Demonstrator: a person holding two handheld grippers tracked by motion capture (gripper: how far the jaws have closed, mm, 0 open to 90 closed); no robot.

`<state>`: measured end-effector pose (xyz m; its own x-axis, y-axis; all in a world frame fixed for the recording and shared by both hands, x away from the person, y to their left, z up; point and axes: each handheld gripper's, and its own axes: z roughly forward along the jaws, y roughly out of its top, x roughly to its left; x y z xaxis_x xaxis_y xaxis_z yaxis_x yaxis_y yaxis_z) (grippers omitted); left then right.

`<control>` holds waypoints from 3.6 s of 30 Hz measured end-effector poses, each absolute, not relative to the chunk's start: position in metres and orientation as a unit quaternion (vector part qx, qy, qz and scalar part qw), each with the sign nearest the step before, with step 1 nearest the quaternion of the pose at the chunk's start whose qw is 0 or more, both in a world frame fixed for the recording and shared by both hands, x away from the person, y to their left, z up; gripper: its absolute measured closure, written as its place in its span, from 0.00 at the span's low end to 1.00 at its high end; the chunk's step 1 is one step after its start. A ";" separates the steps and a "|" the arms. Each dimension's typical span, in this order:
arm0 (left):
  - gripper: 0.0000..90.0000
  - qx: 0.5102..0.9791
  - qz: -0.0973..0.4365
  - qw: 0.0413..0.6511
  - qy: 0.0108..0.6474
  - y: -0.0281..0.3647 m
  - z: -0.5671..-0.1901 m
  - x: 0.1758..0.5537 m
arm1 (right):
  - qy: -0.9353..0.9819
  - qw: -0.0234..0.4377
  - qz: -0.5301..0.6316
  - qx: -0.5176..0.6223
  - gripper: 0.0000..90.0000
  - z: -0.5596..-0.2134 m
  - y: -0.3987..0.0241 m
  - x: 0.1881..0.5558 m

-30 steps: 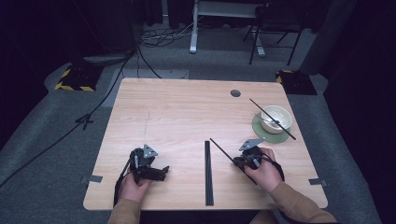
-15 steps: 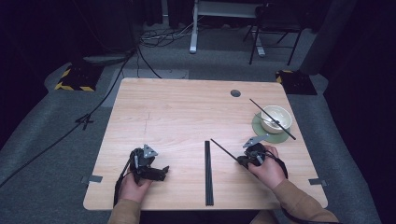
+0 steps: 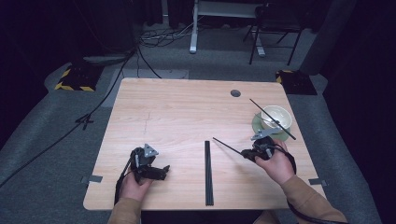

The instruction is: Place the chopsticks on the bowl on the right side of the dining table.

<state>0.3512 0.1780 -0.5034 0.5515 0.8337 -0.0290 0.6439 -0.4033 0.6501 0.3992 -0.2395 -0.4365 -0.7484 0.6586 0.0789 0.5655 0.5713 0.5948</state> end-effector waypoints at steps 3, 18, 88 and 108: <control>0.00 0.824 0.153 0.312 0.448 0.178 -0.503 0.351 | 0.882 0.079 0.318 0.340 0.96 -0.426 -0.242 0.398; 0.01 0.823 0.161 0.310 0.448 0.178 -0.503 0.350 | 0.862 0.093 0.366 0.339 0.96 -0.379 -0.266 0.410; 0.00 0.823 0.155 0.310 0.450 0.179 -0.503 0.349 | 0.795 0.141 0.373 0.456 0.86 -0.416 -0.382 0.518; 0.00 0.822 0.155 0.309 0.452 0.178 -0.503 0.349 | 0.832 0.164 0.317 0.424 0.88 -0.427 -0.360 0.519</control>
<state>0.3489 0.1785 -0.5031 0.5430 0.8394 -0.0240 0.6472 -0.4001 0.6489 0.5194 -0.3600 -0.4270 -0.5862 0.8101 -0.0051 0.6017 0.4396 0.6669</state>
